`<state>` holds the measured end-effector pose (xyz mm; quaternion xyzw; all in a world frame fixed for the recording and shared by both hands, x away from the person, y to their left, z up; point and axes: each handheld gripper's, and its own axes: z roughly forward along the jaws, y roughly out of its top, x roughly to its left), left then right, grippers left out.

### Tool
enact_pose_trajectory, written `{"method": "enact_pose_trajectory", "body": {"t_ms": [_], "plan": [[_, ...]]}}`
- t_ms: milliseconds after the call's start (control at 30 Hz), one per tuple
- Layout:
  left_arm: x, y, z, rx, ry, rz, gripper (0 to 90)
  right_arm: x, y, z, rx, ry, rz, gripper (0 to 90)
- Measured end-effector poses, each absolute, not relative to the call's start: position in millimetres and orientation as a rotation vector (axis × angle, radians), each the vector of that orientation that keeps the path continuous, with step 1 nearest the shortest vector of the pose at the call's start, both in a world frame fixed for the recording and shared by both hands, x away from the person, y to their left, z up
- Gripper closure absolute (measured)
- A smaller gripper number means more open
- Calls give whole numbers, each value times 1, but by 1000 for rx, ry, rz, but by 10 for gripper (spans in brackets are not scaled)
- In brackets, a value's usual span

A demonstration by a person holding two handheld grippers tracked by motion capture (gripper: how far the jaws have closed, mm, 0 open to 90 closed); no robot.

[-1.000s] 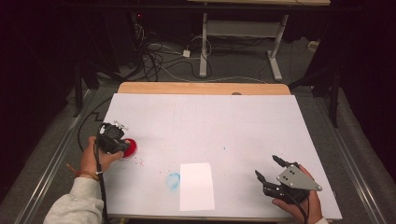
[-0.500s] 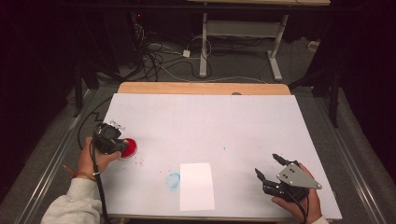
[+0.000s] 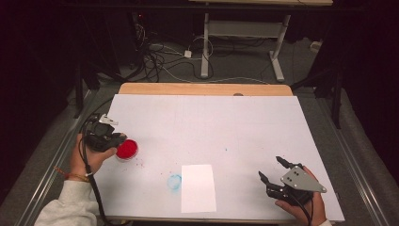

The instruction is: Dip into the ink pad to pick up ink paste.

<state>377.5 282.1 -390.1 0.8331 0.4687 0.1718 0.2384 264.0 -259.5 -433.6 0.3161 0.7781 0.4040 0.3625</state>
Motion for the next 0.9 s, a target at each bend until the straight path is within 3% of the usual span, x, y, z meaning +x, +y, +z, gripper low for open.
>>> {"method": "enact_pose_trajectory", "body": {"t_ms": [500, 900], "plan": [[371, 276, -366, 2326, 1222, 470, 735, 263, -260, -433, 819, 1996, 1041, 282], [385, 279, -411, 2392, 1283, 359, 734, 262, -257, -435, 799, 2021, 1031, 279]]}}
